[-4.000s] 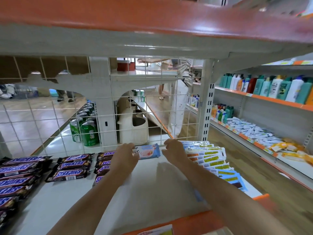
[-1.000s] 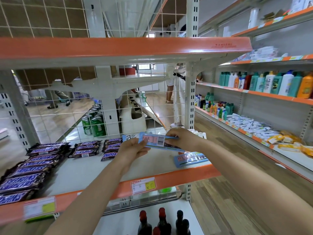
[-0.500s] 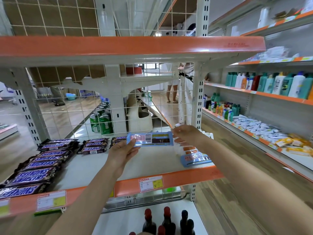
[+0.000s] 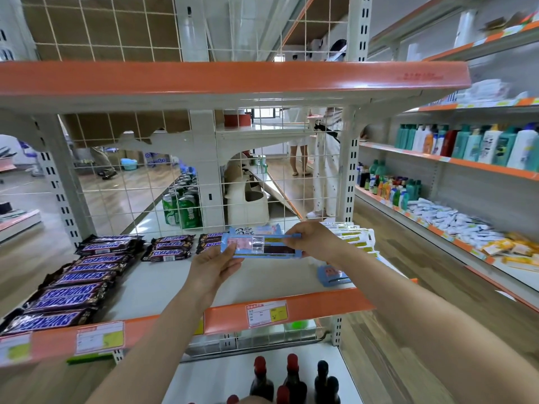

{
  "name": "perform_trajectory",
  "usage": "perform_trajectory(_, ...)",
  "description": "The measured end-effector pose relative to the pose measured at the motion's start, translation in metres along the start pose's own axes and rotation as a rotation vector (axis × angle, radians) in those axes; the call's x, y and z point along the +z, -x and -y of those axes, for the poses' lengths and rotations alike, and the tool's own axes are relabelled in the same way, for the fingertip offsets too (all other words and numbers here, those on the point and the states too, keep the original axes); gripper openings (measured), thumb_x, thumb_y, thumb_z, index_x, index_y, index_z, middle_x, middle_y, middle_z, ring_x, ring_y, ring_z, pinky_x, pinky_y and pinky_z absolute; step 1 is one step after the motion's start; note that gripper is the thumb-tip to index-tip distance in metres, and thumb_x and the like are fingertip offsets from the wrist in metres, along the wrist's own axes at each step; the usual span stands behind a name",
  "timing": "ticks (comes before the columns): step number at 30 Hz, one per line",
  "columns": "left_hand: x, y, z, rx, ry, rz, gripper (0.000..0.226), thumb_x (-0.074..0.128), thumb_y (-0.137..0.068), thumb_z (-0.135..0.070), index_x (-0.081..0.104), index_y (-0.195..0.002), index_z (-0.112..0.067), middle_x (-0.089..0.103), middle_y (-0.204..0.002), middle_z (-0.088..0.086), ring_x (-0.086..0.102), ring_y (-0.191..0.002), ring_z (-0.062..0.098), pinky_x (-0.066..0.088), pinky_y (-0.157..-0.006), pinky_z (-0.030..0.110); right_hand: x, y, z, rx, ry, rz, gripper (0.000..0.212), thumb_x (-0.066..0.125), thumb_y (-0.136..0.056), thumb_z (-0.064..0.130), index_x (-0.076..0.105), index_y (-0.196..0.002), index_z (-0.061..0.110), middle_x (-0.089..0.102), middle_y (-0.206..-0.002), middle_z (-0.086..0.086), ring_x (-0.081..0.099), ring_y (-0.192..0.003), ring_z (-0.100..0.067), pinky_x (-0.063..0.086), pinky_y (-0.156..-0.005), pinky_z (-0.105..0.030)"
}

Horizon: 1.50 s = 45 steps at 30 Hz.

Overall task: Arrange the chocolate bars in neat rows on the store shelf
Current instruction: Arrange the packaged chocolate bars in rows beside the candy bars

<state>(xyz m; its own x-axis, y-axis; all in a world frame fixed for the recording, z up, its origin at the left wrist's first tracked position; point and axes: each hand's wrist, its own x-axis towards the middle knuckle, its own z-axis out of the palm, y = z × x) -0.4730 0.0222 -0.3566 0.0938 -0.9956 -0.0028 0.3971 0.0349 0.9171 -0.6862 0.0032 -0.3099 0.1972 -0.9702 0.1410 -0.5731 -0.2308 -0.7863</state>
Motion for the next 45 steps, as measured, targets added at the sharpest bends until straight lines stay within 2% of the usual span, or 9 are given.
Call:
perform_trajectory(5,0.003,-0.004,0.002,-0.036,-0.013,0.017,0.012,0.059,-0.090,-0.018,0.061,-0.085,-0.008,0.066,-0.082,0.008,0.066,-0.074,0.016,0.059,-0.068,0.023,-0.001,0.007,0.004,-0.139,0.075,-0.103,0.003,0.061,-0.090,0.022,0.059,-0.089,0.019,0.049,-0.075,0.014,0.046,-0.064,-0.001,0.035,-0.054,-0.006)
perform_trajectory(9,0.004,-0.008,0.001,-0.106,0.000,-0.037,0.033,0.051,-0.093,-0.037,0.058,-0.093,-0.005,0.062,-0.089,0.011,0.061,-0.081,0.022,0.052,-0.077,0.031,-0.002,0.013,0.003,-0.408,0.498,-0.280,0.013,0.056,-0.092,0.017,0.064,-0.101,0.011,0.061,-0.098,-0.004,0.056,-0.086,-0.023,0.044,-0.068,-0.031)
perform_trajectory(12,0.002,-0.007,0.000,-0.156,0.024,-0.025,0.043,0.047,-0.093,-0.043,0.054,-0.101,-0.001,0.064,-0.095,0.014,0.062,-0.086,0.025,0.050,-0.076,0.032,-0.004,0.015,-0.004,-0.837,0.843,-0.522,0.020,0.070,-0.070,-0.004,0.067,-0.086,0.008,0.065,-0.083,-0.006,0.063,-0.072,-0.027,0.047,-0.051,-0.027)
perform_trajectory(20,0.013,0.003,-0.002,-0.249,0.059,0.058,0.054,0.041,-0.094,-0.048,0.057,-0.095,0.003,0.066,-0.090,0.020,0.061,-0.087,0.028,0.052,-0.074,0.035,-0.007,0.027,-0.015,-1.332,1.054,-0.575,0.020,0.051,-0.088,-0.003,0.070,-0.086,0.003,0.070,-0.089,-0.009,0.066,-0.081,-0.024,0.054,-0.079,-0.032)
perform_trajectory(25,0.020,0.006,-0.001,-0.236,0.148,0.055,0.018,0.050,-0.095,-0.020,0.059,-0.087,-0.006,0.071,-0.064,0.010,0.068,-0.057,0.019,0.058,-0.054,0.027,-0.006,0.031,-0.023,-1.401,1.072,-0.548,0.021,0.053,-0.089,0.001,0.072,-0.082,0.008,0.071,-0.091,-0.006,0.067,-0.083,-0.020,0.054,-0.084,-0.030)
perform_trajectory(35,0.019,0.005,0.001,-0.117,0.087,0.010,0.015,0.052,-0.094,-0.012,0.058,-0.083,-0.002,0.071,-0.062,0.008,0.066,-0.049,0.013,0.058,-0.057,0.025,-0.012,0.021,-0.047,-1.233,1.160,-0.647,0.033,0.050,-0.083,-0.001,0.052,-0.114,0.011,0.050,-0.119,-0.013,0.052,-0.106,-0.026,0.048,-0.087,-0.038)
perform_trajectory(40,0.017,0.007,0.000,-0.095,0.097,-0.004,0.015,0.052,-0.093,-0.011,0.058,-0.083,-0.003,0.071,-0.062,0.007,0.067,-0.051,0.012,0.058,-0.056,0.024,-0.018,0.019,-0.033,-0.764,0.803,-0.766,0.052,0.045,-0.070,-0.012,0.052,-0.117,0.009,0.058,-0.113,-0.014,0.059,-0.097,-0.033,0.053,-0.078,-0.040)
perform_trajectory(42,0.017,0.007,0.001,-0.088,0.093,-0.001,0.014,0.053,-0.093,-0.012,0.059,-0.083,-0.004,0.071,-0.064,0.007,0.067,-0.052,0.012,0.058,-0.057,0.023,-0.017,0.020,-0.026,-0.491,0.567,-0.628,0.023,0.049,-0.091,0.005,0.059,-0.111,0.008,0.062,-0.105,-0.012,0.061,-0.089,-0.031,0.053,-0.073,-0.038)
perform_trajectory(45,0.017,0.007,0.003,-0.087,0.086,0.006,0.015,0.053,-0.093,-0.013,0.060,-0.084,-0.004,0.072,-0.065,0.007,0.068,-0.053,0.012,0.058,-0.057,0.023,-0.013,0.023,-0.015,-0.095,0.217,-0.357,0.039,0.038,-0.099,0.034,0.060,-0.104,0.002,0.063,-0.095,-0.016,0.058,-0.079,-0.029,0.049,-0.074,-0.040)
